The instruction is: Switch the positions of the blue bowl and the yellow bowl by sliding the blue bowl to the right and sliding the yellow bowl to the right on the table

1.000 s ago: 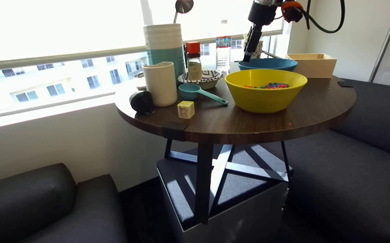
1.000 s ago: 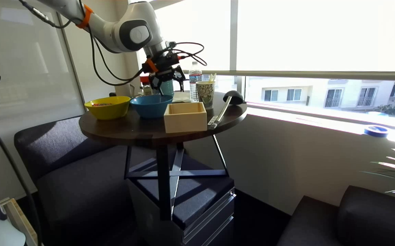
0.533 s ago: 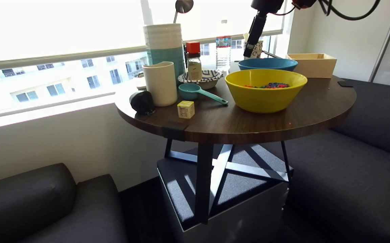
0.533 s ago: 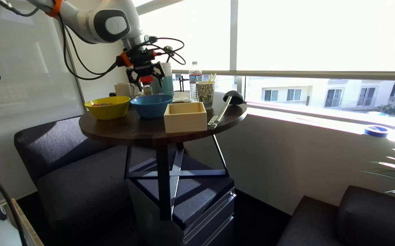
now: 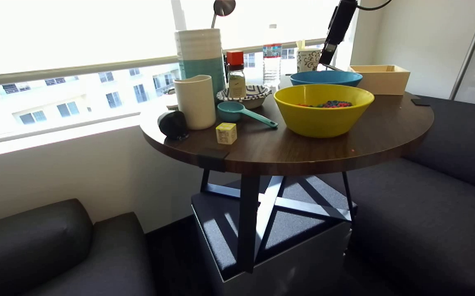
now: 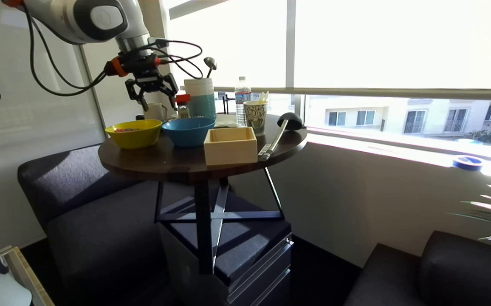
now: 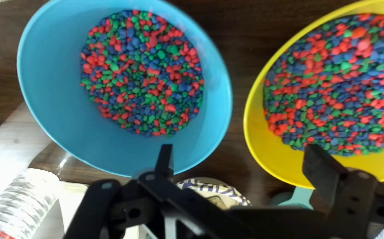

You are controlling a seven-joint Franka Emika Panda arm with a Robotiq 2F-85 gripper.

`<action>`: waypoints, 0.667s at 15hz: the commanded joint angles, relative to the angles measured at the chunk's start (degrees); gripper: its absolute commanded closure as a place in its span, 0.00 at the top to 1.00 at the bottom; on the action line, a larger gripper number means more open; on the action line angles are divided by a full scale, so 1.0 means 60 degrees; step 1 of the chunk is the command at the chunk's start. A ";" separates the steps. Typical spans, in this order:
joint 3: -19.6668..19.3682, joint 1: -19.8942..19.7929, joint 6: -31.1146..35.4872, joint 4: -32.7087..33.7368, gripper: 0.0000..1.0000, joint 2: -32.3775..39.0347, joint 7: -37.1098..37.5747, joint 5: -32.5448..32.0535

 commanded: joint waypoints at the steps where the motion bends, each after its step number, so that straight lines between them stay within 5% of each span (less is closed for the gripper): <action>1: 0.0046 0.0282 -0.0626 -0.0662 1.00 -0.1233 0.0691 -0.0270; 10: -0.0133 0.0625 -0.0797 -0.0712 1.00 -0.1788 0.1017 -0.0342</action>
